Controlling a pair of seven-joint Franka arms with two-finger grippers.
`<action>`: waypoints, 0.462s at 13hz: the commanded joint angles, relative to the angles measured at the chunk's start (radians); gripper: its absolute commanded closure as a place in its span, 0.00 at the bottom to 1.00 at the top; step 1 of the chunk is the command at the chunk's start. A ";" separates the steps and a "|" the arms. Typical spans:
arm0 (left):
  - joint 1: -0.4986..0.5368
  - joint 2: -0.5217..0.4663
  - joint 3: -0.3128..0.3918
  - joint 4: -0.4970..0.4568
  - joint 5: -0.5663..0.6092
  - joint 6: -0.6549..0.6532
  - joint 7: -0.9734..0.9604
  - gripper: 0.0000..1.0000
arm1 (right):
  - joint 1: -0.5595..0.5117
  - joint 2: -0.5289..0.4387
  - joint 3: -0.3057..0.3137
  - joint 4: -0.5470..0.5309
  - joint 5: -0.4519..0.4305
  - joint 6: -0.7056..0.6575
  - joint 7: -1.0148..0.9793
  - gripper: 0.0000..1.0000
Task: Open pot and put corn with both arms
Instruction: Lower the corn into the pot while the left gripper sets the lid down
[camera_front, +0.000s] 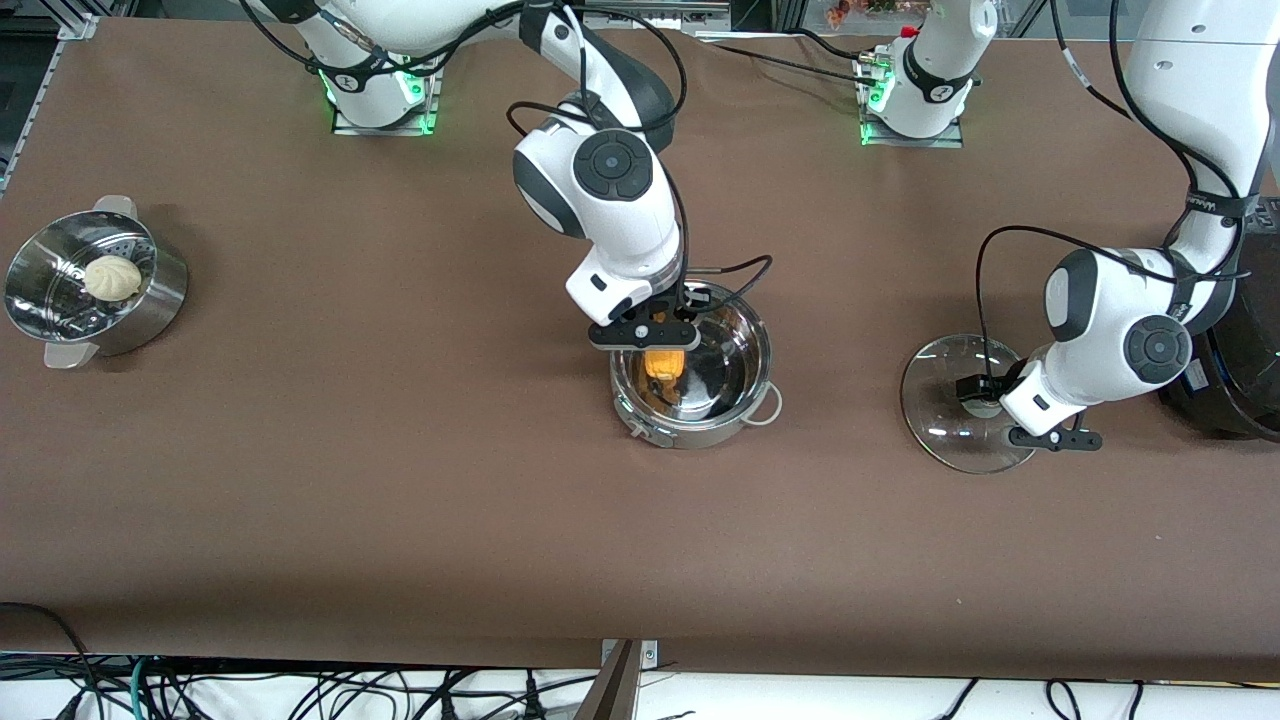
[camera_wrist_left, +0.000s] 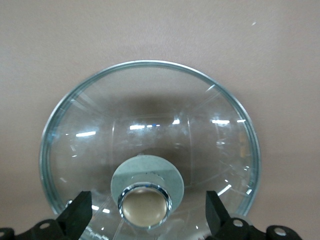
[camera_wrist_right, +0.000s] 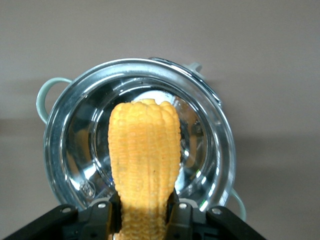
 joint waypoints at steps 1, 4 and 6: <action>-0.007 -0.104 -0.042 0.027 0.017 -0.118 0.002 0.00 | 0.062 0.078 -0.054 0.106 -0.019 0.021 0.021 1.00; -0.005 -0.203 -0.067 0.090 0.017 -0.260 0.002 0.00 | 0.088 0.122 -0.088 0.151 -0.019 0.036 0.019 1.00; -0.007 -0.259 -0.079 0.145 0.011 -0.369 0.002 0.00 | 0.088 0.137 -0.091 0.152 -0.019 0.062 0.017 1.00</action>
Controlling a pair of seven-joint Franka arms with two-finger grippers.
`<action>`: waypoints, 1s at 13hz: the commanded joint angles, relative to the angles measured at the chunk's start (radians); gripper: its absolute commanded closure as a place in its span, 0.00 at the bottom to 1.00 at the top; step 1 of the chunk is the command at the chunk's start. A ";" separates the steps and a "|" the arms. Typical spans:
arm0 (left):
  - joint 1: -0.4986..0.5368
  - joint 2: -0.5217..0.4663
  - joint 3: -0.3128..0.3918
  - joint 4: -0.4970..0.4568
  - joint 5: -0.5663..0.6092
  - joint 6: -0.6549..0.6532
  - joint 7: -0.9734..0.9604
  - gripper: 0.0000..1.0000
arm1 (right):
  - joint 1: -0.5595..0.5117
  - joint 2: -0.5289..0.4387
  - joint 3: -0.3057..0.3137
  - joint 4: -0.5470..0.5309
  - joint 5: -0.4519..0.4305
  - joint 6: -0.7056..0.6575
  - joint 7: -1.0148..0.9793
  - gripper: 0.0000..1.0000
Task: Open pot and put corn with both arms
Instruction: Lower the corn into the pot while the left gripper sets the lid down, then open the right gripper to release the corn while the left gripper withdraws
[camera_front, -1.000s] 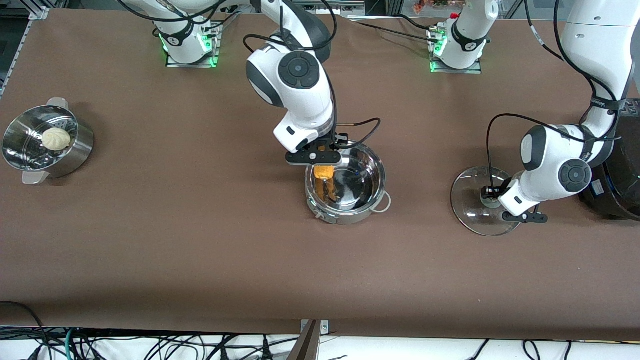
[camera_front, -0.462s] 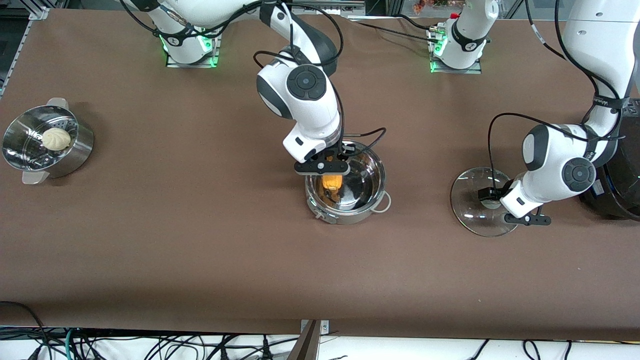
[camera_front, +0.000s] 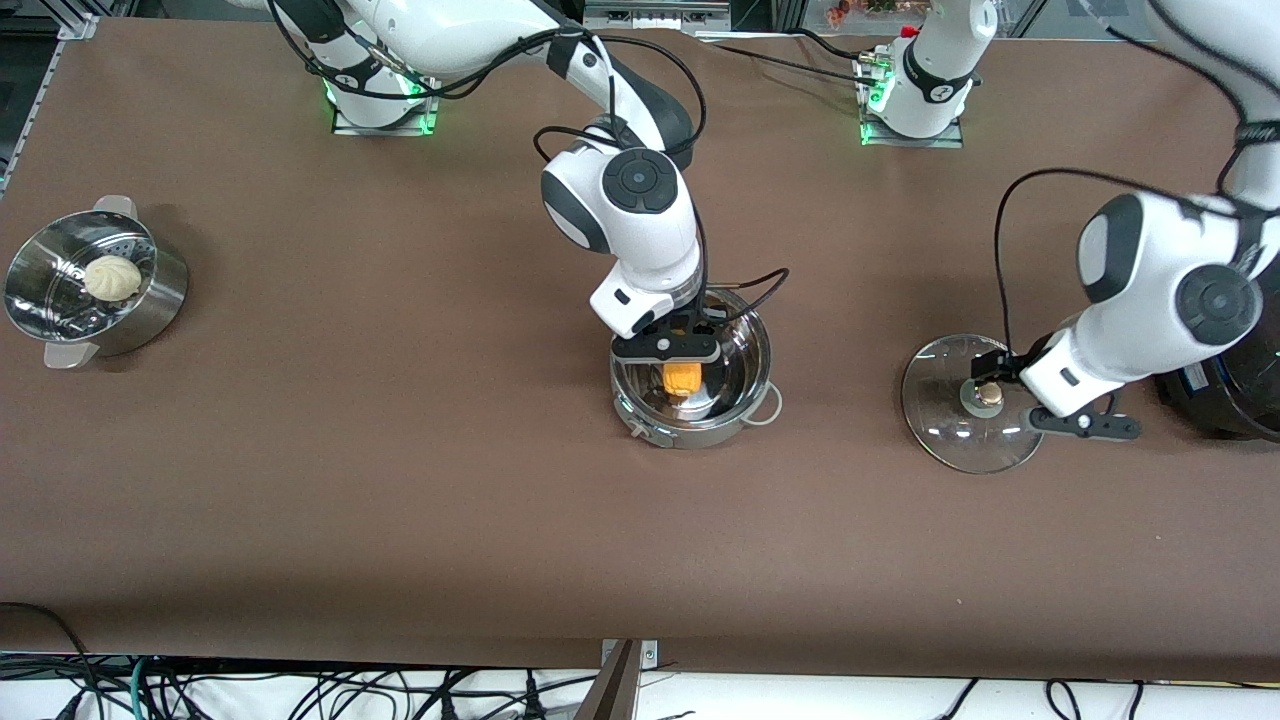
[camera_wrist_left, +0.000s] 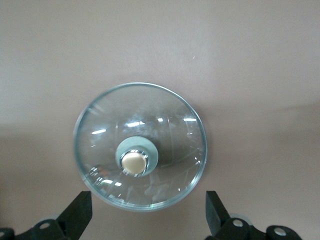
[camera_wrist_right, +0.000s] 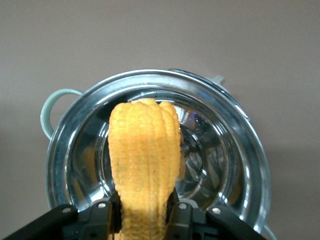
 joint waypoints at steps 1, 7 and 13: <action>0.000 -0.089 -0.029 0.080 -0.005 -0.177 0.000 0.00 | 0.011 0.049 -0.018 0.058 -0.018 0.028 0.017 1.00; 0.001 -0.181 -0.021 0.313 -0.088 -0.512 -0.014 0.00 | 0.013 0.091 -0.036 0.058 -0.018 0.092 0.017 1.00; -0.158 -0.298 0.187 0.174 -0.184 -0.370 -0.012 0.00 | 0.028 0.099 -0.042 0.058 -0.018 0.103 0.019 0.91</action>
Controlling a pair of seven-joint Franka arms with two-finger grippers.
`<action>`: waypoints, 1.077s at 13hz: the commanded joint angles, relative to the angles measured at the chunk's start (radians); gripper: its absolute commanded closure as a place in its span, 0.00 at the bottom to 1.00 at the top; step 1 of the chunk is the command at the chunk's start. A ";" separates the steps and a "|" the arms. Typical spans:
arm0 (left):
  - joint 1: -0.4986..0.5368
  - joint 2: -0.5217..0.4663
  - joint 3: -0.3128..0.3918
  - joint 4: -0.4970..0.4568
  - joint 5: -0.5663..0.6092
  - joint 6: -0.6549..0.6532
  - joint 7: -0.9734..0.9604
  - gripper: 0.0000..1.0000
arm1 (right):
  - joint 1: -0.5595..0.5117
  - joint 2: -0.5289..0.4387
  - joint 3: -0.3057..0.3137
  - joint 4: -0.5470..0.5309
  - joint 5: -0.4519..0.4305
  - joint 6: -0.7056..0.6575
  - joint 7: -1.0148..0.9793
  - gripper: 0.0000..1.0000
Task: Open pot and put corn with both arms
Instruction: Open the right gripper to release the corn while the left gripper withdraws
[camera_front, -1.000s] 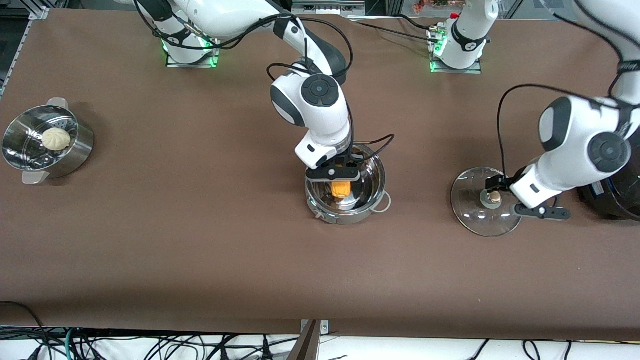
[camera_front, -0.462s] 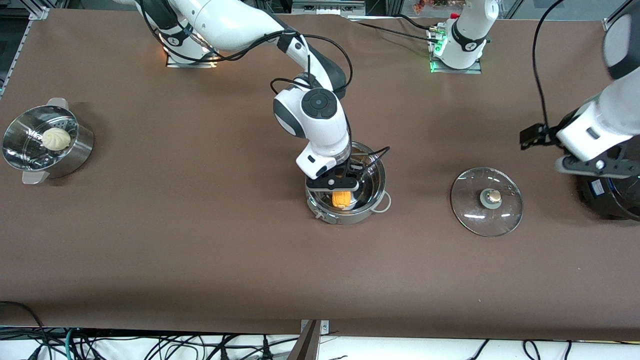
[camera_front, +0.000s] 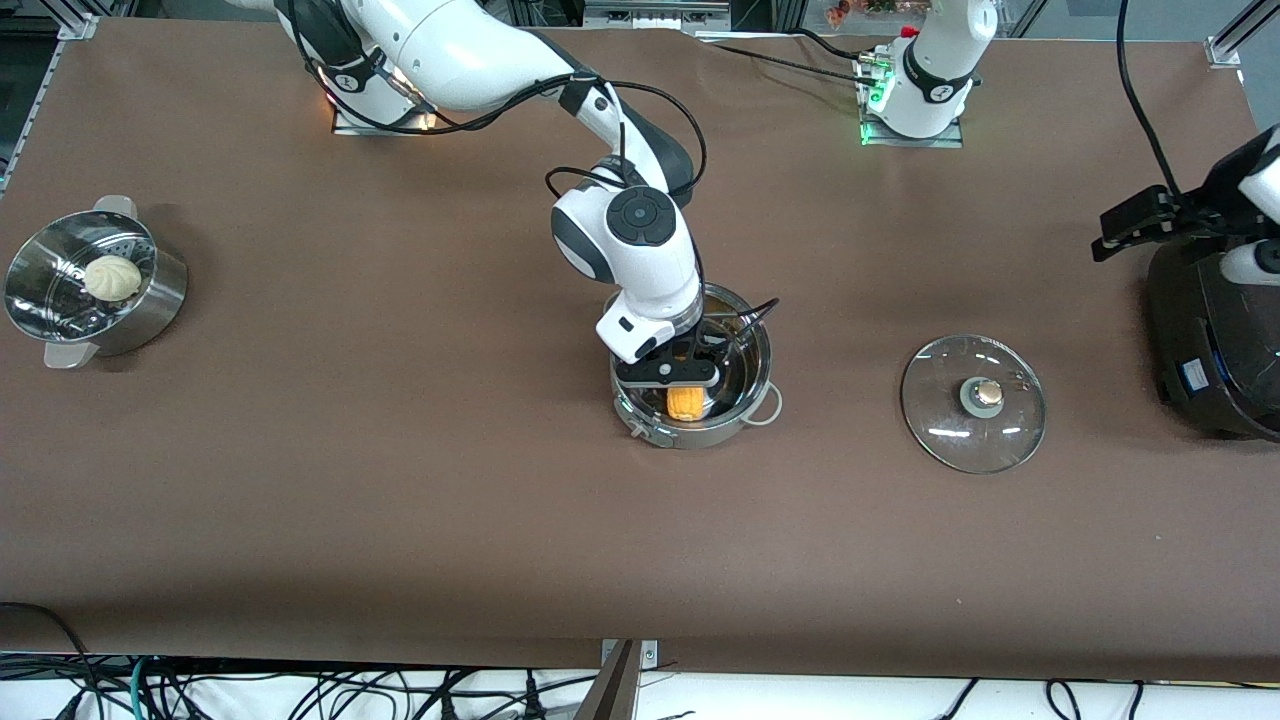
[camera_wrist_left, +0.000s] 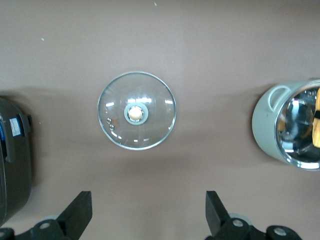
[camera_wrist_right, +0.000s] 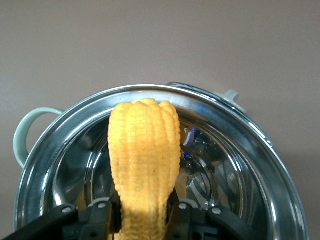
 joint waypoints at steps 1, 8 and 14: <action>-0.110 -0.093 0.079 -0.166 -0.018 0.123 -0.003 0.00 | 0.018 0.023 -0.011 0.046 -0.020 -0.004 0.019 0.58; -0.105 -0.118 0.074 -0.217 0.045 0.130 -0.052 0.00 | 0.025 0.022 -0.010 0.043 -0.080 -0.019 0.016 0.00; -0.074 -0.124 0.017 -0.215 0.119 0.111 -0.055 0.00 | 0.013 -0.040 -0.011 0.043 -0.081 -0.141 0.004 0.00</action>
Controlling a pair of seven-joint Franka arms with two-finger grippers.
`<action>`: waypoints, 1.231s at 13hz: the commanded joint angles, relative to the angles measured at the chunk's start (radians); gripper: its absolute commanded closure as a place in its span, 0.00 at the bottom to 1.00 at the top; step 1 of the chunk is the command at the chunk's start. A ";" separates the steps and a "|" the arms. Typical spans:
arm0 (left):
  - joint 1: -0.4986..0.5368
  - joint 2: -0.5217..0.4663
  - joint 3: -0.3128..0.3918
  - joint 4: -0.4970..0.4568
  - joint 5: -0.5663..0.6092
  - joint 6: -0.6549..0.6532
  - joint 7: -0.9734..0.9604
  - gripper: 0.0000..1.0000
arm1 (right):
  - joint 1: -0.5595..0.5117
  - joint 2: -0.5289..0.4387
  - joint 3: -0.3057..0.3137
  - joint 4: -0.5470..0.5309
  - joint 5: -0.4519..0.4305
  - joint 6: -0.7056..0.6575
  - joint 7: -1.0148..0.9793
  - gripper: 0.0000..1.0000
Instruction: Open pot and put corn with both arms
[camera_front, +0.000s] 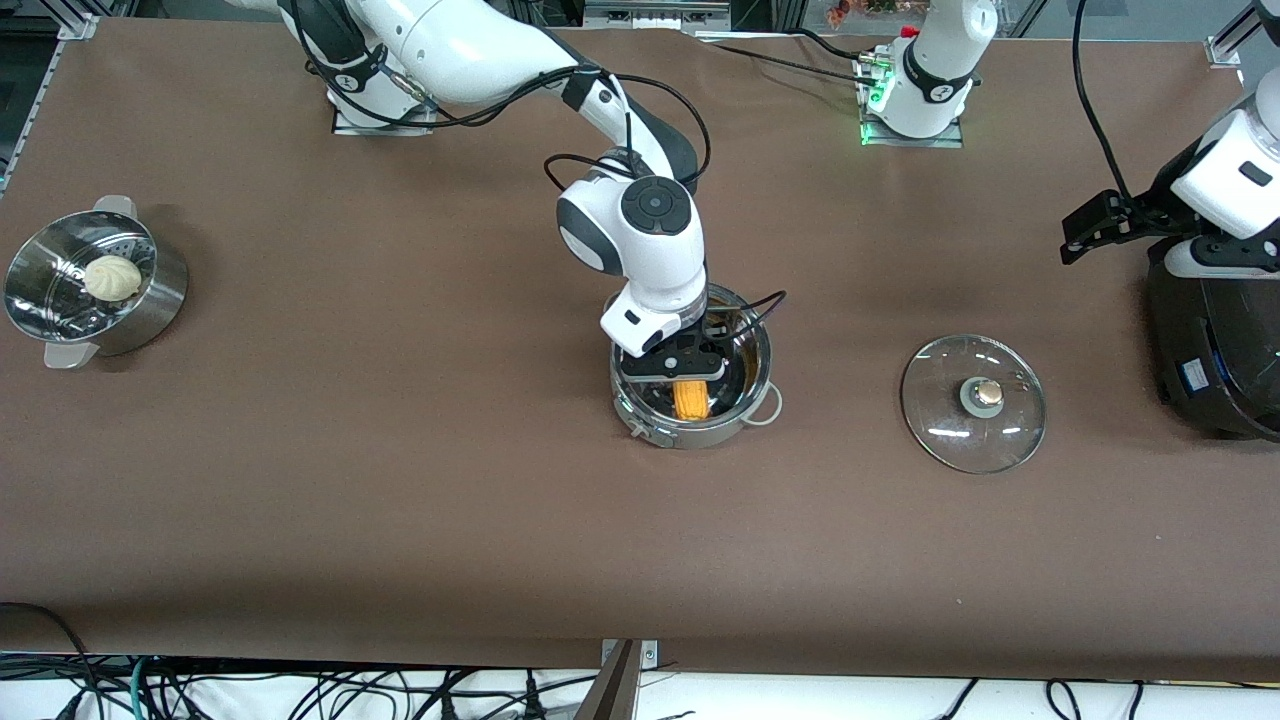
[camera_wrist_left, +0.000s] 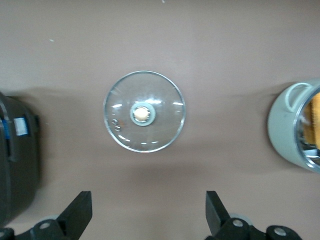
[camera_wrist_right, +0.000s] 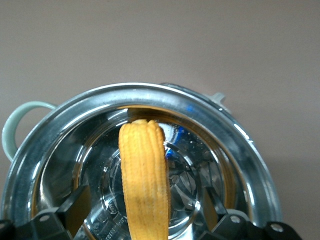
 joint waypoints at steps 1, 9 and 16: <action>0.015 -0.027 -0.004 -0.024 0.027 -0.006 -0.002 0.00 | 0.001 -0.039 -0.005 0.010 -0.017 -0.068 0.002 0.00; -0.008 -0.027 0.020 -0.022 0.027 -0.004 0.000 0.00 | -0.116 -0.167 -0.005 0.002 -0.004 -0.260 -0.193 0.00; -0.025 -0.024 0.063 -0.024 -0.034 -0.006 0.000 0.00 | -0.194 -0.237 -0.085 -0.001 -0.005 -0.387 -0.237 0.00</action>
